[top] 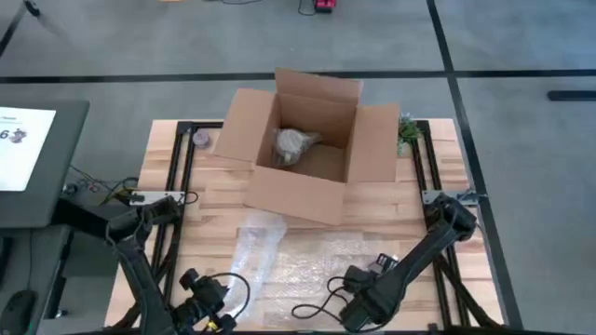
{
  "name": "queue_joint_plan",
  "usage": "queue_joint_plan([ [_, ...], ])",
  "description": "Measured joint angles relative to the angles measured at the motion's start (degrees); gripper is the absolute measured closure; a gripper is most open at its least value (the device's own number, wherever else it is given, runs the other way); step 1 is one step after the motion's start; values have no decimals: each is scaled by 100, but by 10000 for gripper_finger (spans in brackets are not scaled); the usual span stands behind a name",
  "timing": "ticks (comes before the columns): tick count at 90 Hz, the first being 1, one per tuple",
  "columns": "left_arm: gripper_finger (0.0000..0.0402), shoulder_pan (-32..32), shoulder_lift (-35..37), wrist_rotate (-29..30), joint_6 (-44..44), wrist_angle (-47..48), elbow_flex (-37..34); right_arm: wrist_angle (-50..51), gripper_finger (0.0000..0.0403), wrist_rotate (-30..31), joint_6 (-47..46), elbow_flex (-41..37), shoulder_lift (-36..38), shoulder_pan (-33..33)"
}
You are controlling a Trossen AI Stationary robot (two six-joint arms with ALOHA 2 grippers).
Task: Wrap mug
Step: Prepare the transparent bubble wrap
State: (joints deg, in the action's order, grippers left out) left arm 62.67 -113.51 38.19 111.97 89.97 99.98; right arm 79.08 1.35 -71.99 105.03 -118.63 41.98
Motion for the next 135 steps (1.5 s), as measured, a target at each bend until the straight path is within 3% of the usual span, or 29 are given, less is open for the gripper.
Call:
queue_joint_plan([
  [15, 402, 5, 0, 428, 174, 0, 109, -1390, 394, 275, 138, -32, -107, -46],
  [37, 402, 5, 8, 939, -436, 6, 571, -1067, 394, 75, 111, -78, -423, -168],
  [53, 402, 31, 9, 601, -1057, 5, 695, -263, 394, -26, 65, -159, -445, -119],
  [71, 398, 34, 9, 47, -645, 13, 277, -21, 394, -59, 157, -160, -455, -103],
  [111, 278, 248, 0, -296, 181, 5, 114, 115, 394, 1, 364, 516, -422, -277],
  [135, 266, 246, 2, -513, -14, 5, 483, -453, 394, -145, 673, 527, -442, -736],
])
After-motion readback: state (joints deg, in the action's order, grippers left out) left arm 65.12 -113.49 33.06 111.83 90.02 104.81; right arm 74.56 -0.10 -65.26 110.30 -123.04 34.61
